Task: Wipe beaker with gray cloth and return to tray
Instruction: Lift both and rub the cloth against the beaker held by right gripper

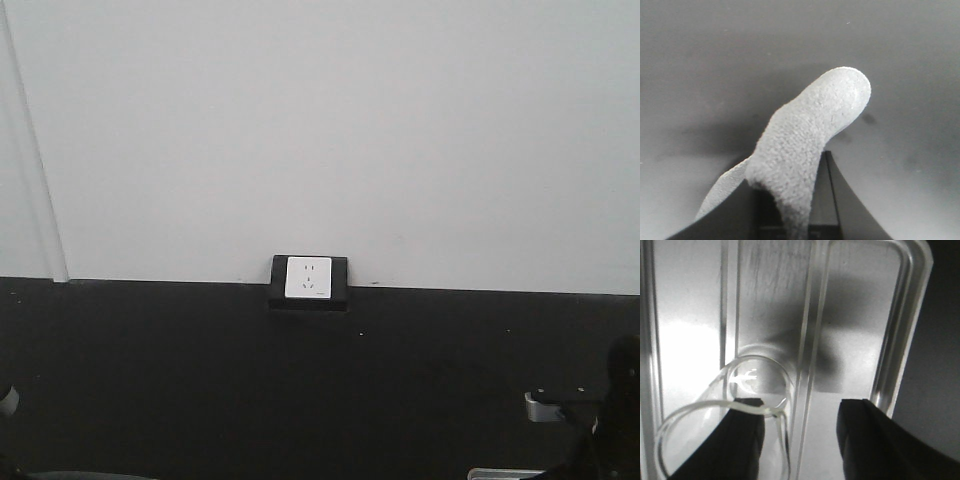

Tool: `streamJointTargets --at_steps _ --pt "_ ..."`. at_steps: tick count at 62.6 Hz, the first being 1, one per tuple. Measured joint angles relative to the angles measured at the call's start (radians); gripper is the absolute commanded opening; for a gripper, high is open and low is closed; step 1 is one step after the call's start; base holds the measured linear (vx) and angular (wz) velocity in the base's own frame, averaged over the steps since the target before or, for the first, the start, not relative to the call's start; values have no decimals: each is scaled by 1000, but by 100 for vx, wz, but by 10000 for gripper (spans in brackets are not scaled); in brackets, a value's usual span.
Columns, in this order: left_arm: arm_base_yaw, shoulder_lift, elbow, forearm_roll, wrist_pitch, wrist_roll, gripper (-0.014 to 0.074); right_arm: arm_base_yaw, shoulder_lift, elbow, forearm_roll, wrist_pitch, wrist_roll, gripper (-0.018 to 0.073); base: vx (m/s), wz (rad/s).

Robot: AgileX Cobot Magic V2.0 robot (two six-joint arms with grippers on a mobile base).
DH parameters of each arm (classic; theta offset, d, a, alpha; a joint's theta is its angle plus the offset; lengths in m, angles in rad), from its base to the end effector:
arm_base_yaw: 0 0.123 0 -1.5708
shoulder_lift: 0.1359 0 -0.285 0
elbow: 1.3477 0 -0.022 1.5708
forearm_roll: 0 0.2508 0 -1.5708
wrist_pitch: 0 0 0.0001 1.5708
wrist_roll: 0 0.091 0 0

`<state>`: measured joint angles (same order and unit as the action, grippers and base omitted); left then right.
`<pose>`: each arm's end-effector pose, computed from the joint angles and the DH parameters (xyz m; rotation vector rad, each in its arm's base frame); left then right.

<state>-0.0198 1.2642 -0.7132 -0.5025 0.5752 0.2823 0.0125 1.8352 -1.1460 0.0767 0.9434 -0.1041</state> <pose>0.2340 -0.0285 0.2383 -0.0624 2.5485 -0.4040 0.3325 0.0098 0.1708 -0.1125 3.1099 0.0956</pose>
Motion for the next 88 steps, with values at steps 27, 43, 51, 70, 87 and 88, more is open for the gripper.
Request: streamJointTargets --at_steps 27,43,51,70,87,88 --pt "0 0 -47 -3 30 0 -3 0 -5 -5 40 -8 0 -14 0 0" --pt "0 0 -227 -94 175 89 -1 0 -133 -5 80 -48 -2 -11 0 0" --pt "-1 0 -334 -214 233 172 0 31 -230 -5 194 -71 -64 -10 0 0" --pt "-173 0 -479 -319 236 233 0 449 -377 -5 309 -191 -25 -9 0 0" --pt "-306 1 -479 -275 379 232 0 649 -379 -17 322 -306 132 -9 0 0" --pt "-308 1 -479 -261 398 229 0 645 -379 -20 321 -307 142 -9 0 0"
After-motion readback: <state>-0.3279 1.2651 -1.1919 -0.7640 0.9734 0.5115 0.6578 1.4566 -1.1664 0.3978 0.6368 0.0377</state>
